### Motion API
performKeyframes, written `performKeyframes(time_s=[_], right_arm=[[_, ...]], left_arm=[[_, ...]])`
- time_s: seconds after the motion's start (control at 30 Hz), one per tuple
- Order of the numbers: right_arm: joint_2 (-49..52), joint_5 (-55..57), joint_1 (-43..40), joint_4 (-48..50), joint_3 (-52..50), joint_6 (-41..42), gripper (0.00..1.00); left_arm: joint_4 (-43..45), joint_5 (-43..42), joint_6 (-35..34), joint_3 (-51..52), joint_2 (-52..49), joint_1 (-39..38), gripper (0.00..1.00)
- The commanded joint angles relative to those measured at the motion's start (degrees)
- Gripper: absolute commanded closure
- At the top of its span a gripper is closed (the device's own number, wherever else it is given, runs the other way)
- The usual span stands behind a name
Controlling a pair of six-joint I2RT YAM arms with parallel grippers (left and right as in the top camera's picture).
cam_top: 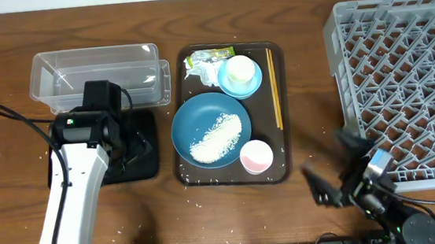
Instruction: Sort waste into correct bins and load items into the dishwasher rack
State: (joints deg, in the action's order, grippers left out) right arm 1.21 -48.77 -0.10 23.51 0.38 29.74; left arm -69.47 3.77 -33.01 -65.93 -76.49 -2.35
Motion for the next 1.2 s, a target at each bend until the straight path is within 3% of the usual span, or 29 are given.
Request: performKeyframes(time_s=[0.0, 0.07, 0.23, 0.37, 0.6, 0.87, 1.03, 1.17], right_arm=[[-0.1, -9.9, -0.3, 4.3, -0.1, 21.3, 0.01], [-0.1, -5.2, -0.3, 7.5, -0.1, 29.4, 0.01], [-0.1, 1.5, -0.3, 13.1, 0.0, 39.7, 0.01], [-0.1, 3.6, -0.3, 16.1, 1.9, 41.5, 0.01], [6.1, 5.3, -0.3, 5.4, 12.7, 26.4, 0.01], [27.1, -9.1, -0.3, -1.6, 34.1, 8.9, 0.01], [38.4, -15.1, -0.1, -14.6, 47.5, 1.0, 0.01], [42.7, -6.8, 2.1, -32.0, 54.9, -9.7, 0.01]], left_arm=[[-0.3, 0.1, -0.3, -0.9, 0.1, 0.2, 0.11], [-0.3, 0.1, -0.3, -0.9, 0.1, 0.2, 0.10], [-0.3, 0.1, -0.3, -0.9, 0.1, 0.2, 0.11], [-0.3, 0.1, -0.3, -0.9, 0.1, 0.2, 0.10], [-0.3, 0.1, -0.3, -0.9, 0.1, 0.2, 0.11], [-0.3, 0.1, -0.3, -0.9, 0.1, 0.2, 0.11], [-0.3, 0.1, -0.3, -0.9, 0.1, 0.2, 0.10], [-0.3, 0.1, -0.3, -0.9, 0.1, 0.2, 0.10]])
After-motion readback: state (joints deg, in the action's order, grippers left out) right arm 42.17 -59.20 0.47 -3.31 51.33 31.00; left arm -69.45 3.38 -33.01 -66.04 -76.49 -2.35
